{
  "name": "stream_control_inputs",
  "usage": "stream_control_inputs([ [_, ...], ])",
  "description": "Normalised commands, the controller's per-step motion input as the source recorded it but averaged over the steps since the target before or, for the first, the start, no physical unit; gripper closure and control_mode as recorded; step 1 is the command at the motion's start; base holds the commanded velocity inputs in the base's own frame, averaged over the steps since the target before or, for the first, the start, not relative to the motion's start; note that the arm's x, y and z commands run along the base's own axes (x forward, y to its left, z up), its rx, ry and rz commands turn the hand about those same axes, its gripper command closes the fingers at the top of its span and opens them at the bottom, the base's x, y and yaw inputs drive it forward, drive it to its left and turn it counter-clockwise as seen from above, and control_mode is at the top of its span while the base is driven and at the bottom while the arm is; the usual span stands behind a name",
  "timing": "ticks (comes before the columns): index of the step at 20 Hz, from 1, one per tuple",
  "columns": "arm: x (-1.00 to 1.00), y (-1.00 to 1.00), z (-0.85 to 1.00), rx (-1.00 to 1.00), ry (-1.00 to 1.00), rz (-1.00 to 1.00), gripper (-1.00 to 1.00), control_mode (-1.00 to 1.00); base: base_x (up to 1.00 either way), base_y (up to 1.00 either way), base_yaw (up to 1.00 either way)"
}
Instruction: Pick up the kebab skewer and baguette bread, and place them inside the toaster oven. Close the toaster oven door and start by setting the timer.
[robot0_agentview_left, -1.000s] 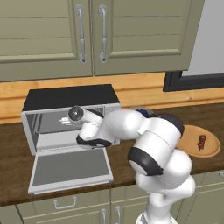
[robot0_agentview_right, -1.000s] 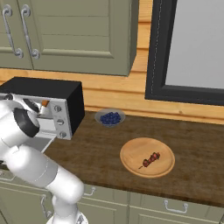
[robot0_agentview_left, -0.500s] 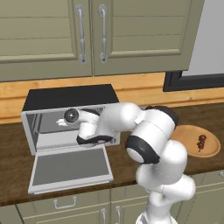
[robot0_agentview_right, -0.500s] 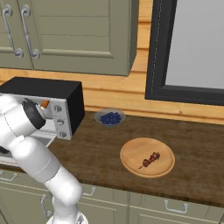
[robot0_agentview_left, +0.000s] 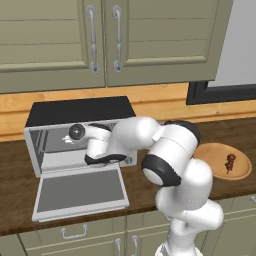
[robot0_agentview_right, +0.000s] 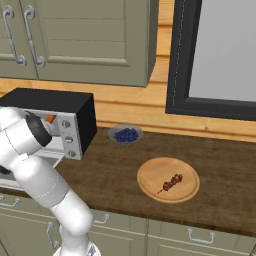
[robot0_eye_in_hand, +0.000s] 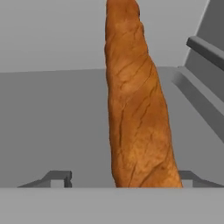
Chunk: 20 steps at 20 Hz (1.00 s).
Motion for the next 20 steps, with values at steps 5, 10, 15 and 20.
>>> stream_control_inputs([
  [5,-0.01,0.0,0.0,0.0,0.0,0.0,-1.0,-1.0,0.0,0.0,0.0],
  [10,-0.31,-0.04,0.06,0.0,-0.02,0.0,-1.0,-1.0,0.0,0.0,0.0],
  [15,-0.19,-0.07,0.16,0.01,-0.03,0.0,-1.0,-1.0,0.0,0.0,0.0],
  [20,0.0,-0.07,0.18,0.02,0.0,0.0,-1.0,-1.0,0.0,0.0,0.0],
])
